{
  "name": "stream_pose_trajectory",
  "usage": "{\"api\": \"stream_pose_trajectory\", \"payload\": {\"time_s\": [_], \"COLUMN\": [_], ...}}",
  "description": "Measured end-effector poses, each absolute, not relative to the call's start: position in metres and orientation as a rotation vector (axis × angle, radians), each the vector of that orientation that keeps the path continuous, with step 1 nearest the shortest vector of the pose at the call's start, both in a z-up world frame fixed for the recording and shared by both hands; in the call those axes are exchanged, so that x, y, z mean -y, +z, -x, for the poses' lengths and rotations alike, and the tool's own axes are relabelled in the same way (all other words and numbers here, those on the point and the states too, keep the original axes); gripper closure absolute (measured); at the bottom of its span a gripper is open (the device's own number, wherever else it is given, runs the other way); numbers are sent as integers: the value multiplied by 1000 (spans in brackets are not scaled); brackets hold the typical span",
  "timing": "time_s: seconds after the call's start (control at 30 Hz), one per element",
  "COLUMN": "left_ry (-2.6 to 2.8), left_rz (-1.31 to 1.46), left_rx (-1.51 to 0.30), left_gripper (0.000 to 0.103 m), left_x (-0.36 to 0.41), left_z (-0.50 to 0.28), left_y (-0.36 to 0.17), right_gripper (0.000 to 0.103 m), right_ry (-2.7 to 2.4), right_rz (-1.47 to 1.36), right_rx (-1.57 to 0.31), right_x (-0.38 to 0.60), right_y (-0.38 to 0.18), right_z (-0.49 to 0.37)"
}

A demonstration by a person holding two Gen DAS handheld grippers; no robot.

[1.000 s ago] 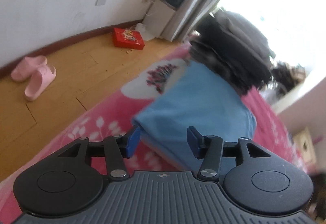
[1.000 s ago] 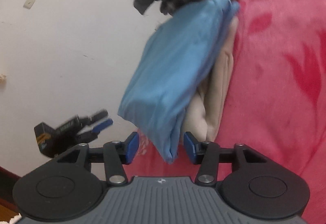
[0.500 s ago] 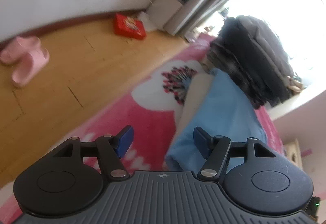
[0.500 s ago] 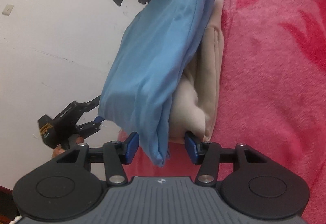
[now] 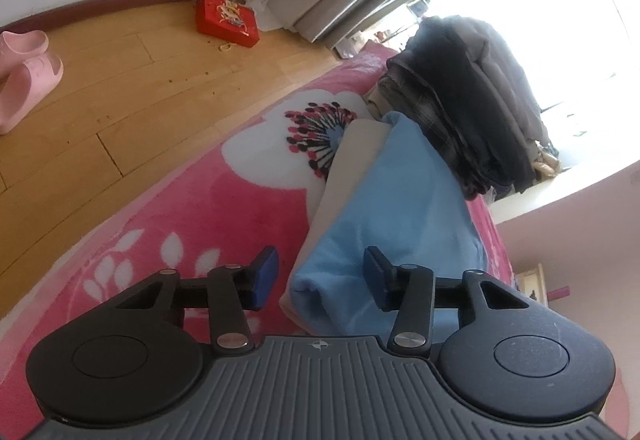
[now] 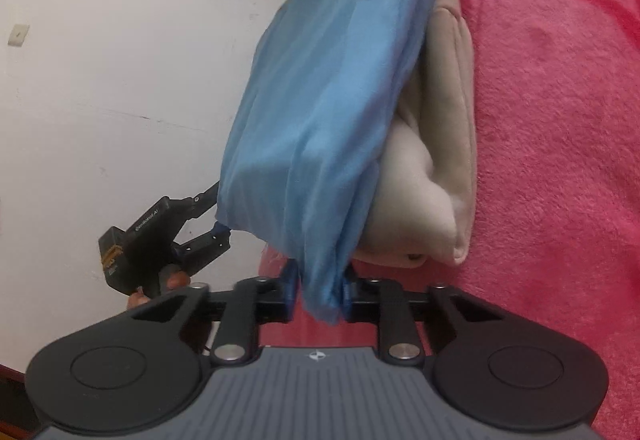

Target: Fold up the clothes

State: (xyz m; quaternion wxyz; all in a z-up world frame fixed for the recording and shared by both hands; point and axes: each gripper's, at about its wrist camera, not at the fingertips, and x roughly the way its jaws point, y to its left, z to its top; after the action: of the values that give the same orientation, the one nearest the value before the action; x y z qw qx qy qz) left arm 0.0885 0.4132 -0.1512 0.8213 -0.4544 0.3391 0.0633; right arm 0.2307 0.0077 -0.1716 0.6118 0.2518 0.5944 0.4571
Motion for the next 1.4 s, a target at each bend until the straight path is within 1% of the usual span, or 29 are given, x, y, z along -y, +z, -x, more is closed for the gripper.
{"api": "stream_pose_trajectory", "payload": {"time_s": [0.03,0.3,0.33,0.4,0.47,0.5,0.57,0.6,0.7,0.73,0.83,0.93,1.0,1.07,1.17,1.23,1.3,1.4], "left_ry": [130,96,98,92,94,95,110,123,161,172,182,131,110,118,153,160,165,172], "left_rz": [971,973,964,943,915,898,873,881,929,954,1010,960,902,870,858,880,906,946], "left_rx": [-728,-764,-763,-761,-752,-750,-755,-758,-749,-722,-597,-499,-493,-545,-666,-689,-704,-727], "left_gripper": [59,59,61,68,80,83,96,98,100,100,100,100,100,100,100,100,100,100], "left_x": [-414,-413,-412,-409,-405,-402,-397,-396,-398,-401,-411,-412,-406,-401,-396,-397,-399,-401], "left_z": [-88,-87,-87,-87,-86,-86,-88,-90,-104,-113,-137,-147,-145,-138,-125,-115,-105,-89], "left_y": [-150,-147,-146,-142,-136,-134,-127,-124,-107,-97,-56,-9,4,-9,-54,-73,-90,-116], "right_gripper": [91,93,93,93,94,94,94,95,95,95,95,95,95,95,95,95,95,95], "right_ry": [1059,1092,1093,1089,1082,1075,1066,1062,1049,1047,1064,1115,1148,1156,1119,1062,1019,1020], "right_rz": [-586,-615,-618,-626,-634,-636,-637,-643,-680,-687,-695,-696,-681,-649,-623,-631,-645,-660], "right_rx": [-1363,-1313,-1310,-1307,-1304,-1303,-1297,-1292,-1264,-1246,-1119,-981,-939,-958,-1089,-1203,-1278,-1288], "right_x": [-9,-9,-8,-9,-11,-12,-15,-15,-17,-18,-20,-15,-11,-7,-3,-1,1,4], "right_y": [-172,-168,-168,-168,-169,-169,-167,-165,-149,-141,-92,-43,-30,-42,-95,-137,-169,-177], "right_z": [-231,-247,-248,-249,-249,-249,-251,-254,-272,-280,-311,-326,-323,-313,-295,-283,-274,-271]}}
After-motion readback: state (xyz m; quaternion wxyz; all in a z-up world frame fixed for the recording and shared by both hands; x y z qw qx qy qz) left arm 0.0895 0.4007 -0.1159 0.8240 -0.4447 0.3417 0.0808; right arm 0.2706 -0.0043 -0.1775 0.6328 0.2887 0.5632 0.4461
